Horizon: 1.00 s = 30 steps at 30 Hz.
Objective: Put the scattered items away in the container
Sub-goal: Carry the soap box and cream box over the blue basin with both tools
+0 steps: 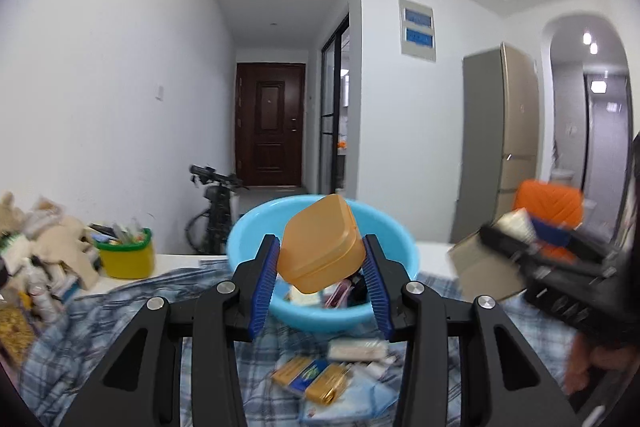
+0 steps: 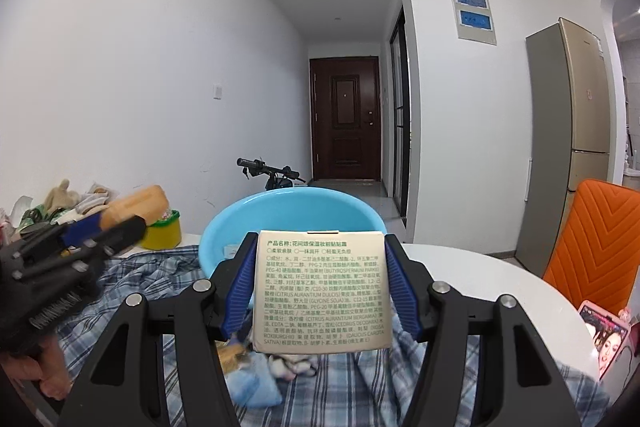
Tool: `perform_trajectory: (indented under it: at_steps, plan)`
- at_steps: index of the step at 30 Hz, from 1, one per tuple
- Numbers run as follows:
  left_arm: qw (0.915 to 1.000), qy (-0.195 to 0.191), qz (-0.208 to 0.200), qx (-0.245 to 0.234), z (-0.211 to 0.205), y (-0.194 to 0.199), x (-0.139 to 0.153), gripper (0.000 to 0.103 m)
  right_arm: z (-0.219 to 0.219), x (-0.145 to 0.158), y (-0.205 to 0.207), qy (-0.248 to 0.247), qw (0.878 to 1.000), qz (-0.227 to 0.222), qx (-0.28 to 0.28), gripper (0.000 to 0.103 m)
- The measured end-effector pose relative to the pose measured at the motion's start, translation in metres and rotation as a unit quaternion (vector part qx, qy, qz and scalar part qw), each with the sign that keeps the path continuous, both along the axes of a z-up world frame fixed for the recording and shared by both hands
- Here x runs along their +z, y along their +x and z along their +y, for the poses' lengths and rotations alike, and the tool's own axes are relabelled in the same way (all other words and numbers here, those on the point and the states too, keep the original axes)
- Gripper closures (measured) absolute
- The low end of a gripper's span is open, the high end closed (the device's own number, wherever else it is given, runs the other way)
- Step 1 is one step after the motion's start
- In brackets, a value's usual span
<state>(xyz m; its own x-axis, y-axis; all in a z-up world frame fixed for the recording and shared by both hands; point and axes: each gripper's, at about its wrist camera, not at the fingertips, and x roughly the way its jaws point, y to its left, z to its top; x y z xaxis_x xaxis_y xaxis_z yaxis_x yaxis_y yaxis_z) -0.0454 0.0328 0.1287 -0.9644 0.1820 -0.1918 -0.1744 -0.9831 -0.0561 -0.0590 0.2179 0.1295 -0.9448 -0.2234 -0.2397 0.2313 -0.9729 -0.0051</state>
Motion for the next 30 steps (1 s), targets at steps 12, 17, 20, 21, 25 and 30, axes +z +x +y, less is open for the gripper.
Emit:
perform_trajectory:
  at_steps: [12,17,20,21,25,30]
  plan:
    - [0.9984,-0.056,0.004,0.007,0.014,-0.100,0.026,0.059,-0.028,0.024,-0.080,0.049,0.999,-0.008,-0.012,0.044]
    - [0.9988,-0.042,-0.014,0.020,0.014,-0.152,0.040,0.059,-0.021,0.035,-0.126,0.014,0.999,-0.044,-0.011,0.044]
    - [0.9967,-0.061,-0.021,0.050,0.018,-0.184,0.048,0.059,-0.015,0.047,-0.150,0.002,0.998,-0.056,-0.023,0.044]
    - [0.9965,-0.059,-0.025,0.054,0.017,-0.194,0.050,0.059,-0.014,0.053,-0.157,-0.003,0.998,-0.057,-0.022,0.044]
    - [0.9962,-0.039,-0.048,0.060,0.016,-0.235,0.066,0.059,-0.022,0.069,-0.187,0.029,0.998,-0.056,-0.022,0.044]
    - [0.9921,-0.067,-0.075,0.075,0.022,-0.271,0.084,0.059,-0.015,0.071,-0.225,0.019,0.994,-0.105,-0.025,0.044]
